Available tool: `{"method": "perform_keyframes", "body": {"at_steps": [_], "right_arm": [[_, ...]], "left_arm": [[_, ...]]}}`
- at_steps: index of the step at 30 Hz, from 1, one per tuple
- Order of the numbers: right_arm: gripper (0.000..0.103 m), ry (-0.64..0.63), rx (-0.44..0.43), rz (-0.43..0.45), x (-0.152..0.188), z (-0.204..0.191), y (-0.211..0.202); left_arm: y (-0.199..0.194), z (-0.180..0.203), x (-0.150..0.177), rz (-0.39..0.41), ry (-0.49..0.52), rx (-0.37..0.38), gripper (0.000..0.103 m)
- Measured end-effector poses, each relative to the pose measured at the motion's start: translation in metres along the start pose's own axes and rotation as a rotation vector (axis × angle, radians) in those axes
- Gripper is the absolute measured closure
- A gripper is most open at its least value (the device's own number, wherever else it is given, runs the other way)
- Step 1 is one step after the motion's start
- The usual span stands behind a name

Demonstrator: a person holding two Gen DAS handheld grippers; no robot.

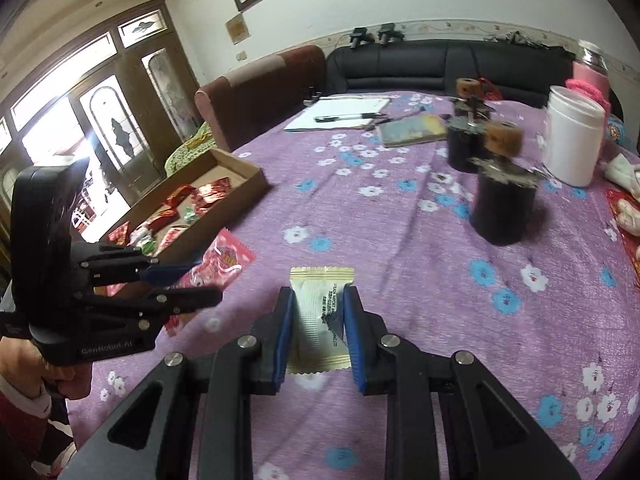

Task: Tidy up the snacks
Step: 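Carry both packets over the cardboard tray and open both grippers to drop them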

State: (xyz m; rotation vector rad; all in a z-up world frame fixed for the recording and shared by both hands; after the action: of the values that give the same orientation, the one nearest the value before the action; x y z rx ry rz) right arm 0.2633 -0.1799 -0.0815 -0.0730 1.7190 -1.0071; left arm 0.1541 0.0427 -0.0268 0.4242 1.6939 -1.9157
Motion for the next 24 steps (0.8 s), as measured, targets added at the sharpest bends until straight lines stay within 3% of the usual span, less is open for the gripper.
{"method": "perform_keyframes", "body": {"at_steps": [13, 24], "right_arm": [[0.079, -0.088, -0.068, 0.031, -0.038, -0.074, 0.018], [0.079, -0.124, -0.139, 0.041, -0.075, -0.135, 0.056]], "left_arm": [[-0.049, -0.079, 0.003, 0.090, -0.095, -0.073, 0.077], [-0.070, -0.148, 0.006, 0.121, -0.173, -0.119, 0.077]]}}
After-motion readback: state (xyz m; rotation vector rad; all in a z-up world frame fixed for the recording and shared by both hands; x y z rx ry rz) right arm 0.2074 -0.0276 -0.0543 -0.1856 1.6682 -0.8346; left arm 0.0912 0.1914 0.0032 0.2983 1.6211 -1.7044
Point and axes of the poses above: each gripper's, at about its wrist camera, not at the fingertips, and y roughly the way its jaws point, z to its right, x to its underside, the point moved 2 cm from there along y, roughly the way its jaws point, and after that the axes turned 14 degrees about -y, right-handed, at the moved point
